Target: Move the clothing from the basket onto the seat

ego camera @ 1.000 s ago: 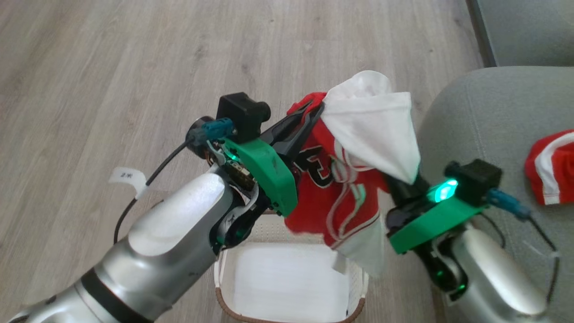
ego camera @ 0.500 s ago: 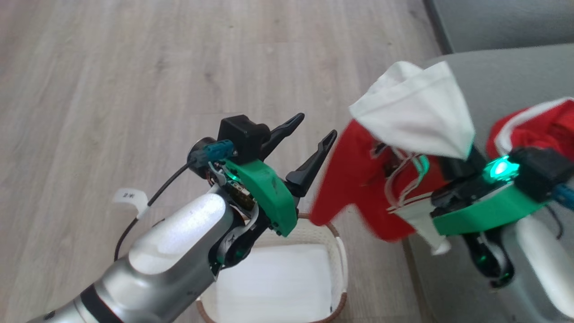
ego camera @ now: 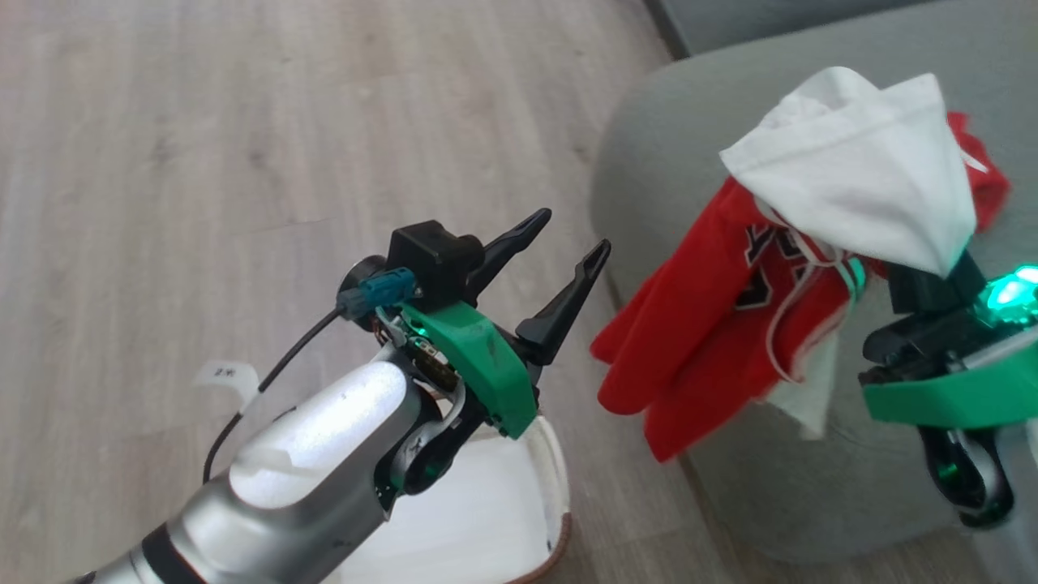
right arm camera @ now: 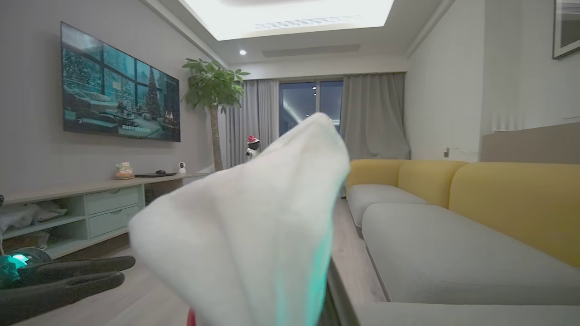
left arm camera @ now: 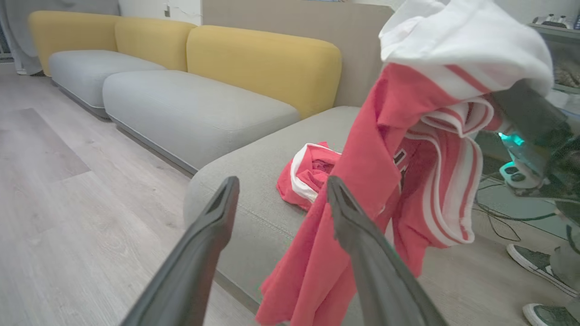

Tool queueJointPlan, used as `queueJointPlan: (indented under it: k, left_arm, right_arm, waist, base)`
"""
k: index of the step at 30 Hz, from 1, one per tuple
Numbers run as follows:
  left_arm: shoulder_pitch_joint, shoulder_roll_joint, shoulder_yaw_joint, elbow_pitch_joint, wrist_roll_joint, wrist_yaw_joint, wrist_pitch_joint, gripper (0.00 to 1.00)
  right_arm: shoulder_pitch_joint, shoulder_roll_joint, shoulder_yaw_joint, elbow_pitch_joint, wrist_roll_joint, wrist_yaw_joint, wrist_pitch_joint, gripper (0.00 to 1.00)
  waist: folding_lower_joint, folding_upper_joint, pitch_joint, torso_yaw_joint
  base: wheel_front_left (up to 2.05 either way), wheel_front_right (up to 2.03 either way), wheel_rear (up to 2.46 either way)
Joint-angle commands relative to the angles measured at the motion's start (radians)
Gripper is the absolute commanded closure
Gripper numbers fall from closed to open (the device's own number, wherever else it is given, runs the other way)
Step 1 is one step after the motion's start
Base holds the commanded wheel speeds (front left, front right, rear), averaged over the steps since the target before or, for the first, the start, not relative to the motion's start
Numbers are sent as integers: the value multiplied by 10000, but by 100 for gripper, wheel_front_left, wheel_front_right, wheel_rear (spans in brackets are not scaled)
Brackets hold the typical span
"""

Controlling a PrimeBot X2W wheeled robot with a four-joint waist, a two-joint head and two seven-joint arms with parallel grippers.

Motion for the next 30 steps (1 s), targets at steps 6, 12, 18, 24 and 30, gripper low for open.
queueJointPlan:
  k: [6,12,18,24,30]
  left_arm:
    - [-364,363,413,-317,187,28,-220,0]
    - [-416,417,392,-288,302,58,-326,0]
    - [-609,431,364,-317,458,81,-369,0]
    - [-718,412,307,-278,560,89,-409,0]
    - [-781,406,268,-250,563,58,-405,0]
  right_arm:
    - [109,-95,-283,-905,77,-4,-93,100]
    - [328,-12,-527,-1305,92,-4,-93,100]
    - [502,96,-759,-1673,80,-4,-93,100]
    - [491,135,-876,-1900,1,-4,-93,100]
    - [179,-86,-918,-1953,-1,-4,-93,100]
  waist:
    - [0,-1,288,-1147]
    - [0,-1,467,-1950]
    - [0,-1,800,-2498]
    - [0,-1,1003,-2728]
    - [0,-1,1094,-2716]
  base:
    - [0,0,0]
    - [0,0,0]
    - [0,0,0]
    - [0,0,0]
    - [0,0,0]
